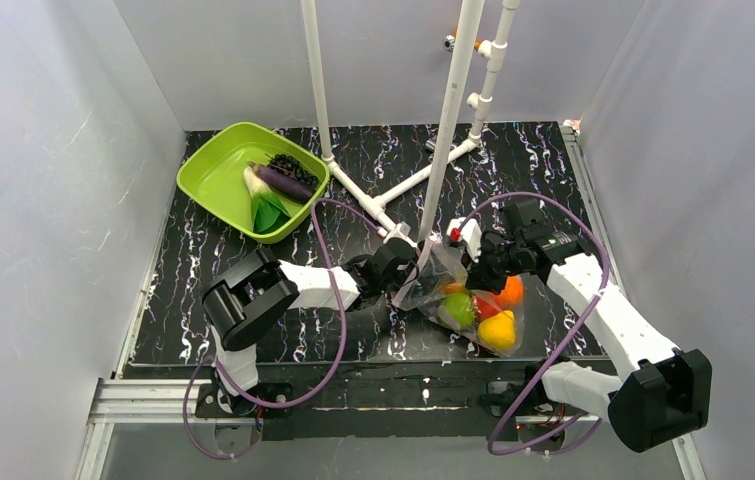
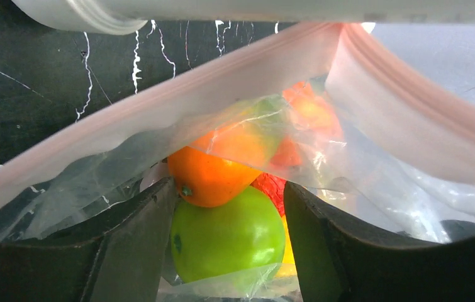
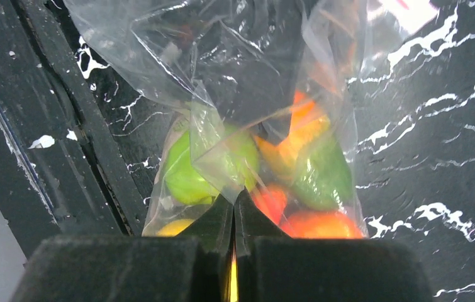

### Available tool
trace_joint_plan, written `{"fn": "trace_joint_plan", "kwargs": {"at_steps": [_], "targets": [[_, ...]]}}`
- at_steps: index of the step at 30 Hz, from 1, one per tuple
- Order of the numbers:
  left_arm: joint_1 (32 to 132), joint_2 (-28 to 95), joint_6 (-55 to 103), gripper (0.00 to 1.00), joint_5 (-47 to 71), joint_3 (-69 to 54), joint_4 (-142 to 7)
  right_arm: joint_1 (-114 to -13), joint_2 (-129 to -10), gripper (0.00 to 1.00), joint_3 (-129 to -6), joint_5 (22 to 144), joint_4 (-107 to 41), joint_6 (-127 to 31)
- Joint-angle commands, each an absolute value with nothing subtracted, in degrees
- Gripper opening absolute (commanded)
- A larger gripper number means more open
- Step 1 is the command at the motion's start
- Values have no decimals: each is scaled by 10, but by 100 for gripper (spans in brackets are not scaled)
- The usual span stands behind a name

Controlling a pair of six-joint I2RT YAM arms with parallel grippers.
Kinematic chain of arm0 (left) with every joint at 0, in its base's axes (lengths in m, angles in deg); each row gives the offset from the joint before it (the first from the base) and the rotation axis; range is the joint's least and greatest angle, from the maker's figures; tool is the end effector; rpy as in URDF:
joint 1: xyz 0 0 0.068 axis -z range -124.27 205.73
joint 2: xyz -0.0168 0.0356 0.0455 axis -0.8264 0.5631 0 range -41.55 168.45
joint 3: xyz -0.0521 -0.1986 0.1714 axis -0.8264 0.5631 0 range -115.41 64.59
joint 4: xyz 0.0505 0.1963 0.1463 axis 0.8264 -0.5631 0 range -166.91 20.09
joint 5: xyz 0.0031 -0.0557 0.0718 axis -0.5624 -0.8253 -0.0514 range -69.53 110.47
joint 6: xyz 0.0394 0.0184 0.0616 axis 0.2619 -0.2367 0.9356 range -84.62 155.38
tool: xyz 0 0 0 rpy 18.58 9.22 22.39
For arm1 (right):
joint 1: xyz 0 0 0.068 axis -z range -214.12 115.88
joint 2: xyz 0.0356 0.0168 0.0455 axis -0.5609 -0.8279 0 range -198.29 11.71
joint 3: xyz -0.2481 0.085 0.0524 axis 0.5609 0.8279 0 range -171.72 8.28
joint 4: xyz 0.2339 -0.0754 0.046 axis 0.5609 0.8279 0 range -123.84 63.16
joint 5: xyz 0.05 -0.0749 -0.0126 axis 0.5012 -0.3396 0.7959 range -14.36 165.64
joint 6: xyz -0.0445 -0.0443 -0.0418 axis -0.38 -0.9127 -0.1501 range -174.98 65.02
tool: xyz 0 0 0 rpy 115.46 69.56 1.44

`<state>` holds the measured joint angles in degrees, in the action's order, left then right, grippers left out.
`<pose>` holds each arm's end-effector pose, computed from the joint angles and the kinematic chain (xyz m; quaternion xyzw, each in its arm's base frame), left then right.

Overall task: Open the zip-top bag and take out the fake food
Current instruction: Pick up the fake fruit from the zipper food storage bag.

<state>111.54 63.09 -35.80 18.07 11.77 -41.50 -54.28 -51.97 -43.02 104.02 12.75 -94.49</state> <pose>0.2240 -0.3344 0.1631 -0.1004 0.8297 -0.4989 0.2293 0.1892 0.1016 0.2425 -0.5216 0.7777 0.1892 0.2954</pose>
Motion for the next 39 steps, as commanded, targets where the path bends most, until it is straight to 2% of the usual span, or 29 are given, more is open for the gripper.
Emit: {"fn": "trace_joint_plan", "kwargs": {"at_steps": [1, 9, 25, 32, 35, 39], "targets": [[1119, 635, -366, 65, 170, 128, -398, -569, -538, 1, -486, 1048, 134, -966], [1122, 632, -369, 73, 191, 143, -423, -587, -553, 1, -516, 1065, 159, -992], [1123, 682, -413, 71, 261, 129, -361, -590, -504, 1, -414, 1090, 125, -980], [1123, 686, -425, 58, 266, 115, -369, -590, -512, 1, -415, 1096, 123, -976], [1123, 692, -430, 45, 256, 120, -349, -588, -509, 1, -414, 1096, 122, -975], [1123, 688, -428, 19, 241, 131, -320, -580, -505, 1, -410, 1095, 121, -973]]}}
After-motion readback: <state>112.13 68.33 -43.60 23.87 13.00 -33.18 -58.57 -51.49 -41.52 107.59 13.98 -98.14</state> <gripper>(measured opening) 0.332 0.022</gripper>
